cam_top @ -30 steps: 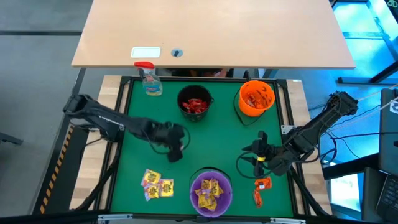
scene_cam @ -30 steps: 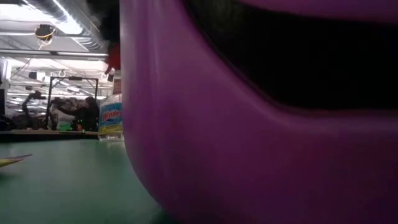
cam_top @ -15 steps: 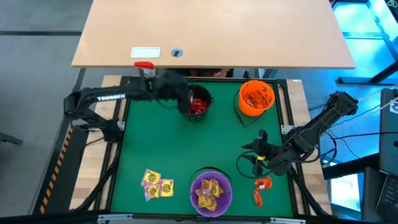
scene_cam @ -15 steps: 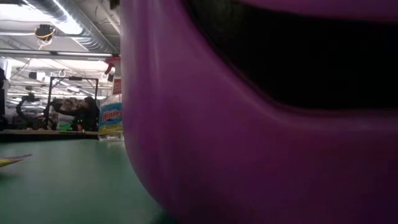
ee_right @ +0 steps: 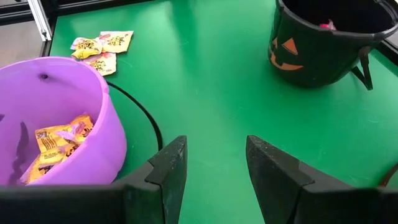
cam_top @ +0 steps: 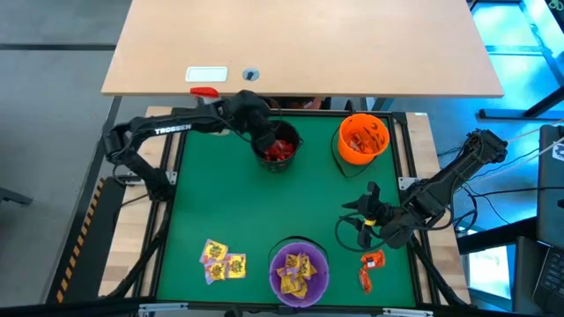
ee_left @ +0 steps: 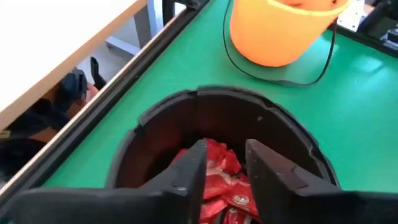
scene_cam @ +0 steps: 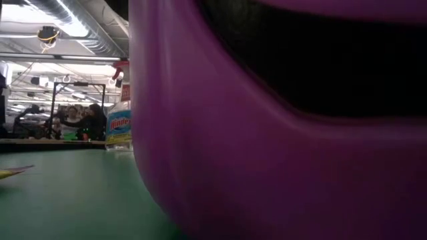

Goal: Sort candy
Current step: Put the red chocolate into the black bucket, then put the orange chocolate into the orange bucket

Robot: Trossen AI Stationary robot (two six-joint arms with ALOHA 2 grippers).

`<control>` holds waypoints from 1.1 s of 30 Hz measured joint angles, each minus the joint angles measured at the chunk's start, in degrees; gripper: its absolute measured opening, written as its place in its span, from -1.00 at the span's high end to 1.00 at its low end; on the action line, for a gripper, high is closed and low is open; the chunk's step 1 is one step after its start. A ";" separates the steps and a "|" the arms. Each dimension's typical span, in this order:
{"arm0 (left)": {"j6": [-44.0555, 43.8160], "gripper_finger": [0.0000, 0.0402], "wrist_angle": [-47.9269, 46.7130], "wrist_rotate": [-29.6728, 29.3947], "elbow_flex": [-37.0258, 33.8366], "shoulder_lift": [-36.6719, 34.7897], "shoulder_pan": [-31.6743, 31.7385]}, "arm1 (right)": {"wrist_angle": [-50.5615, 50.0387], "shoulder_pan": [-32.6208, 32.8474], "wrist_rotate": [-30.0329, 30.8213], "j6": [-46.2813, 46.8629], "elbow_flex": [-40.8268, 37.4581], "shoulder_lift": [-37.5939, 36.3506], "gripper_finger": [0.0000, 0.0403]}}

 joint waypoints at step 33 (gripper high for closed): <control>2.50 0.20 -4.26 -25.17 -1.94 -18.64 -44.54 | -0.31 8.94 -20.34 16.62 0.00 10.21 0.20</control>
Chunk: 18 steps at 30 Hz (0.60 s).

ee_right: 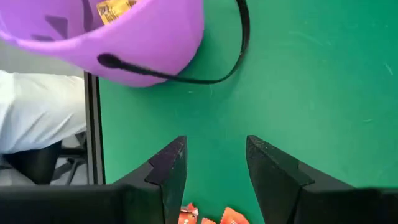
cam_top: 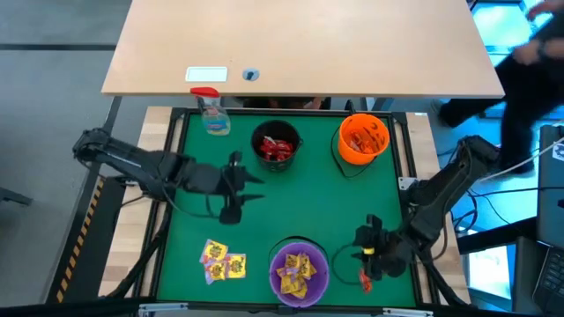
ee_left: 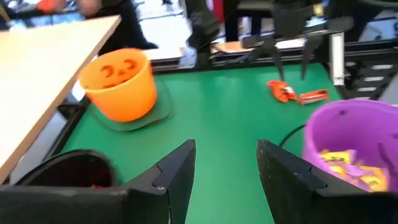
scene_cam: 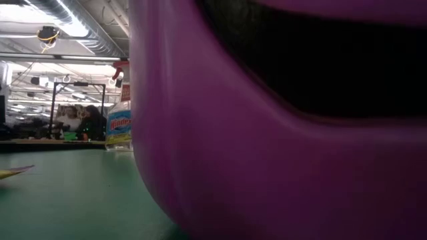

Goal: Sort candy
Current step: Put the orange chocolate into the orange bucket

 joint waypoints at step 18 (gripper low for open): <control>-4.07 0.20 10.76 -1.63 -6.21 1.21 -6.07 | -0.93 6.97 -6.21 11.66 0.00 1.85 0.20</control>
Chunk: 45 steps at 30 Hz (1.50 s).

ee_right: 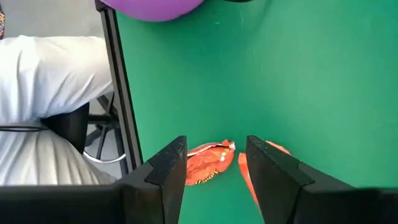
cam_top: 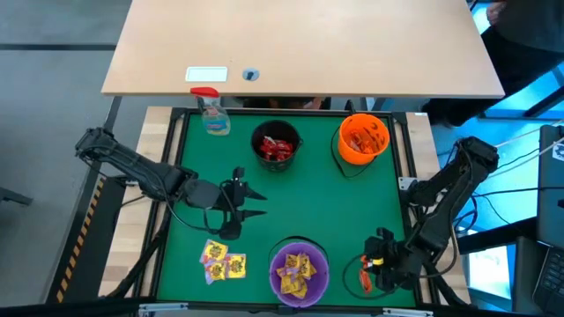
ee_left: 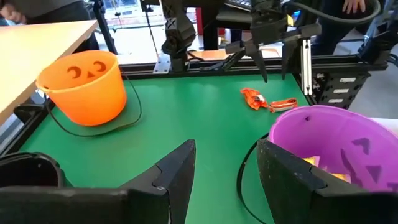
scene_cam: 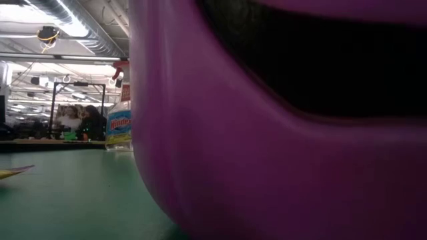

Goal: Sort candy
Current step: Put the orange chocolate into the orange bucket

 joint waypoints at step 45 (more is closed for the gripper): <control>-4.55 0.20 9.46 -4.39 -9.49 0.23 -7.98 | -12.11 3.58 -6.37 -3.36 0.02 15.65 -0.47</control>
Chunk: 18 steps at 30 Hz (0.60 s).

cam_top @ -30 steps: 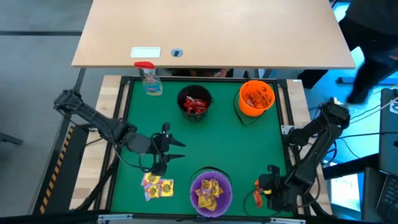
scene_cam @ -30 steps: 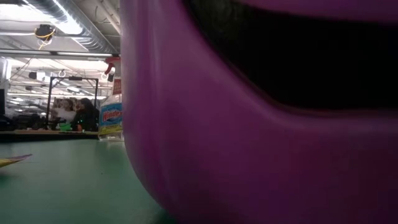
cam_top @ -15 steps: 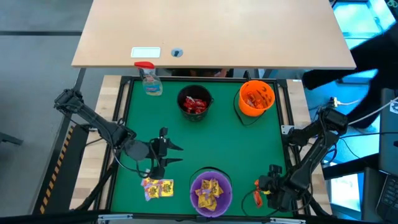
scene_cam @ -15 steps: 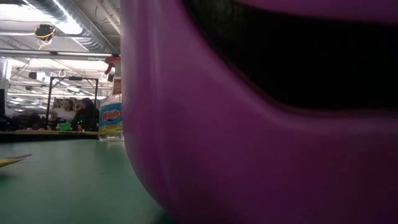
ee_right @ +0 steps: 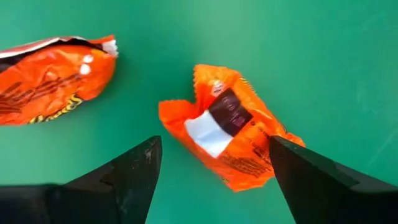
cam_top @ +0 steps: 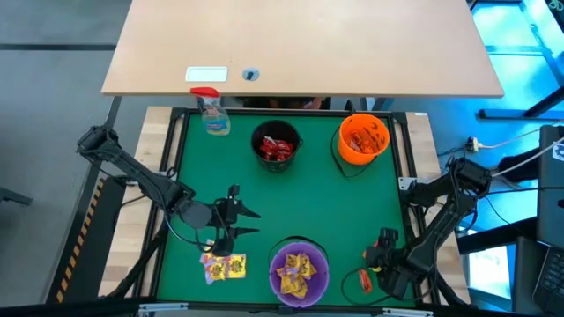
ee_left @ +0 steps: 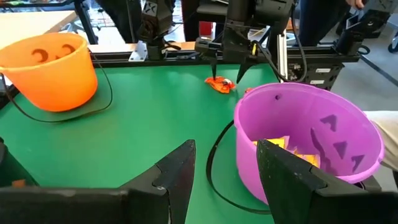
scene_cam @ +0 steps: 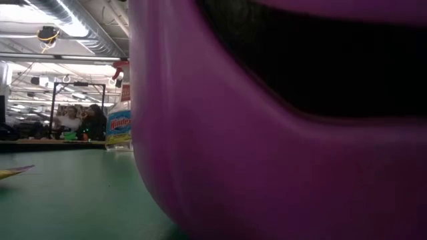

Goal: Sort candy
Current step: Put the orange chocolate into the orange bucket

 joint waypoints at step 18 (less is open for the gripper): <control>-0.43 0.20 0.00 -0.06 0.00 0.00 0.00 | -1.43 0.00 0.35 -7.61 0.04 0.28 -0.47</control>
